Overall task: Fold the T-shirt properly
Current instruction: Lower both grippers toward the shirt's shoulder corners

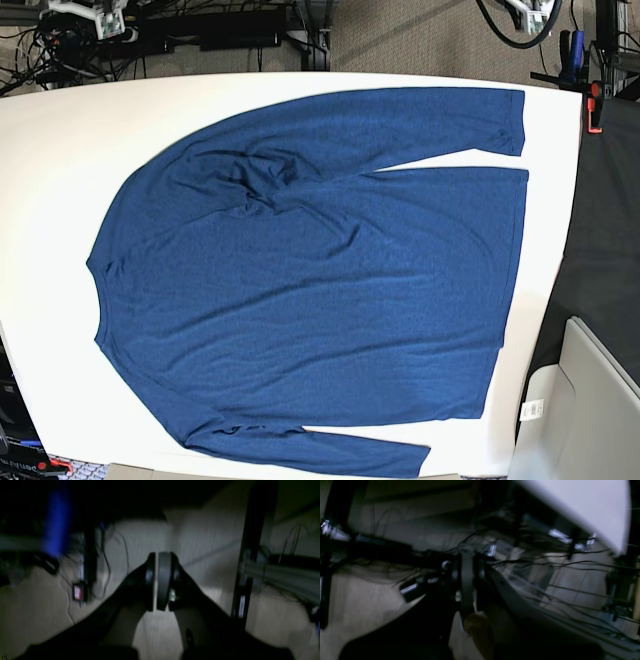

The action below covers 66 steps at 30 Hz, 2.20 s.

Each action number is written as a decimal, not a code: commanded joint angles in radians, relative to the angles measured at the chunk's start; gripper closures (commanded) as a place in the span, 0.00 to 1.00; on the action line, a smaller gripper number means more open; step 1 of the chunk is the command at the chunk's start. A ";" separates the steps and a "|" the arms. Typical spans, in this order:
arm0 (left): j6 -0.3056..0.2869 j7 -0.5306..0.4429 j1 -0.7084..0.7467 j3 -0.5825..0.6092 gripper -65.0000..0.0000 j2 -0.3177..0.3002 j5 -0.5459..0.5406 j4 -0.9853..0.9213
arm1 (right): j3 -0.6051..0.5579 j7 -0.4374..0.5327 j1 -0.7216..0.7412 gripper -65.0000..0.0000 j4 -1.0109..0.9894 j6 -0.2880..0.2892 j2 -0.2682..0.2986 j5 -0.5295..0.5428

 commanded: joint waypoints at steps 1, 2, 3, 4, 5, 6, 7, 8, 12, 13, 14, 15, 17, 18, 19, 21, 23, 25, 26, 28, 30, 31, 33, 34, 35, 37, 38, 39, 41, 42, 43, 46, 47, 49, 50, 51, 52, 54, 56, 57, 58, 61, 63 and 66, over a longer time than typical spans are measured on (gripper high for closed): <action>0.002 -0.006 0.017 -0.018 1.00 -0.008 -0.006 0.057 | 0.004 0.010 -0.013 1.00 0.059 -0.002 0.004 0.002; 0.002 0.011 0.017 -0.033 1.00 -0.008 -0.012 0.099 | 0.004 0.000 -0.016 1.00 0.093 -0.002 0.004 0.002; 0.001 0.022 0.017 -0.041 1.00 -0.008 -0.017 0.126 | 0.004 -0.007 -0.016 1.00 0.123 -0.002 0.004 0.002; -0.001 0.032 0.017 -0.047 1.00 -0.008 -0.023 0.158 | 0.005 -0.007 -0.016 1.00 0.145 -0.002 0.002 0.002; -0.001 0.035 0.016 -0.049 1.00 -0.008 -0.028 0.188 | 0.005 -0.004 -0.015 1.00 0.157 -0.002 0.002 0.002; -0.001 0.035 0.013 -0.049 1.00 -0.008 -0.028 0.214 | 0.004 -0.004 -0.007 1.00 0.162 -0.002 0.005 0.002; -0.001 0.037 0.011 -0.049 1.00 -0.008 -0.028 0.234 | 0.002 -0.004 0.005 1.00 0.162 -0.002 0.008 0.002; -0.001 0.040 0.008 -0.047 1.00 -0.008 -0.028 0.247 | -0.001 -0.004 0.028 1.00 0.162 0.000 0.008 0.002; -0.001 0.043 -0.049 -0.038 1.00 -0.003 -0.028 0.264 | -0.001 -0.004 0.083 1.00 0.165 0.038 0.002 0.002; -0.001 0.045 -0.067 -0.037 1.00 -0.003 -0.028 0.264 | -0.001 -0.004 0.105 1.00 0.163 0.064 0.001 0.002; -0.001 0.055 -0.084 -0.035 1.00 -0.003 -0.028 0.264 | -0.001 -0.007 0.122 1.00 0.163 0.084 0.001 0.002; -0.001 0.082 -0.105 -0.035 1.00 -0.003 -0.029 0.264 | -0.001 -0.012 0.139 1.00 0.162 0.100 0.001 0.002; -0.002 0.161 -0.161 -0.027 0.99 -0.003 -0.029 0.264 | -0.001 -0.014 0.175 1.00 0.162 0.118 0.001 0.002; -0.002 0.203 -0.187 -0.024 0.97 -0.003 -0.029 0.264 | 0.001 -0.014 0.192 1.00 0.160 0.124 0.001 0.002; -0.002 0.250 -0.216 -0.024 0.96 -0.002 -0.029 0.264 | 0.001 -0.015 0.212 1.00 0.159 0.124 0.001 0.002; -0.002 0.329 -0.268 -0.024 0.94 0.000 -0.031 0.264 | 0.001 -0.015 0.243 1.00 0.159 0.124 0.001 0.002; -0.002 0.393 -0.312 -0.030 0.92 0.000 -0.048 0.270 | -0.001 -0.015 0.269 0.98 0.159 0.124 -0.001 0.002; -0.002 0.436 -0.331 -0.033 0.90 -0.003 -0.078 0.277 | -0.001 -0.024 0.292 0.90 0.159 0.124 -0.001 0.002; -0.002 0.447 -0.335 -0.033 0.88 -0.005 -0.094 0.278 | -0.001 -0.038 0.303 0.85 0.159 0.124 -0.001 0.003; -0.002 0.464 -0.337 -0.035 0.82 -0.008 -0.137 0.278 | 0.002 -0.075 0.330 0.74 0.159 0.124 -0.001 0.003; -0.002 0.465 -0.337 -0.035 0.74 -0.008 -0.177 0.278 | 0.004 -0.101 0.355 0.68 0.159 0.124 -0.001 0.003; -0.002 0.465 -0.337 -0.035 0.70 -0.008 -0.193 0.277 | 0.004 -0.109 0.367 0.67 0.159 0.124 -0.001 0.003; -0.002 0.465 -0.339 -0.033 0.63 -0.008 -0.204 0.273 | 0.001 -0.115 0.389 0.68 0.159 0.124 -0.001 0.003; -0.002 0.465 -0.342 -0.033 0.60 -0.008 -0.204 0.270 | -0.001 -0.115 0.396 0.69 0.159 0.124 -0.001 0.005; -0.002 0.465 -0.351 -0.035 0.58 -0.008 -0.204 0.269 | -0.001 -0.122 0.404 0.68 0.159 0.124 -0.001 0.014; -0.002 0.465 -0.369 -0.052 0.56 -0.008 -0.204 0.258 | 0.001 -0.153 0.425 0.68 0.159 0.124 0.001 0.069; -0.002 0.465 -0.375 -0.073 0.55 -0.008 -0.204 0.249 | 0.004 -0.176 0.438 0.68 0.159 0.124 0.001 0.106; -0.002 0.465 -0.382 -0.092 0.55 -0.008 -0.204 0.234 | 0.005 -0.196 0.447 0.68 0.159 0.124 0.004 0.137; -0.002 0.465 -0.403 -0.127 0.55 -0.008 -0.204 0.204 | 0.007 -0.241 0.461 0.68 0.159 0.124 0.008 0.198; -0.002 0.465 -0.414 -0.142 0.55 -0.008 -0.204 0.195 | 0.007 -0.256 0.468 0.68 0.159 0.124 0.008 0.226; -0.002 0.465 -0.420 -0.152 0.55 -0.008 -0.204 0.188 | 0.007 -0.267 0.472 0.68 0.159 0.124 0.008 0.249; -0.002 0.467 -0.421 -0.156 0.54 -0.008 -0.204 0.166 | 0.007 -0.271 0.472 0.68 0.159 0.124 0.008 0.272; -0.002 0.476 -0.421 -0.155 0.53 -0.008 -0.206 0.157 | 0.007 -0.271 0.472 0.68 0.159 0.124 0.008 0.274; -0.002 0.508 -0.423 -0.155 0.49 -0.008 -0.218 0.132 | 0.007 -0.271 0.472 0.68 0.159 0.126 0.005 0.274; -0.002 0.516 -0.428 -0.156 0.48 -0.008 -0.243 0.118 | 0.007 -0.271 0.472 0.68 0.159 0.126 0.004 0.274; -0.002 0.522 -0.437 -0.158 0.48 -0.008 -0.272 0.108 | 0.007 -0.271 0.472 0.68 0.159 0.126 0.002 0.274; -0.004 0.522 -0.441 -0.158 0.48 -0.008 -0.302 0.094 | 0.007 -0.271 0.472 0.68 0.159 0.126 0.001 0.275; -0.004 0.522 -0.443 -0.158 0.48 -0.009 -0.347 0.065 | 0.007 -0.271 0.472 0.68 0.159 0.126 0.001 0.275; -0.004 0.522 -0.443 -0.152 0.48 -0.022 -0.362 0.048 | 0.007 -0.271 0.472 0.68 0.160 0.126 0.001 0.275; -0.004 0.522 -0.443 -0.149 0.48 -0.026 -0.370 0.046 | 0.007 -0.271 0.470 0.68 0.160 0.126 0.001 0.275; -0.004 0.522 -0.443 -0.149 0.48 -0.026 -0.381 0.046 | 0.007 -0.271 0.470 0.68 0.160 0.126 0.001 0.275; -0.005 0.523 -0.437 -0.149 0.48 -0.028 -0.430 0.046 | 0.008 -0.271 0.470 0.68 0.160 0.126 0.001 0.275; -0.011 0.523 -0.434 -0.147 0.48 -0.031 -0.451 0.046 | 0.008 -0.271 0.470 0.68 0.160 0.126 0.001 0.277; -0.102 0.530 -0.415 -0.147 0.48 -0.031 -0.470 0.046 | 0.008 -0.271 0.470 0.68 0.160 0.126 0.001 0.277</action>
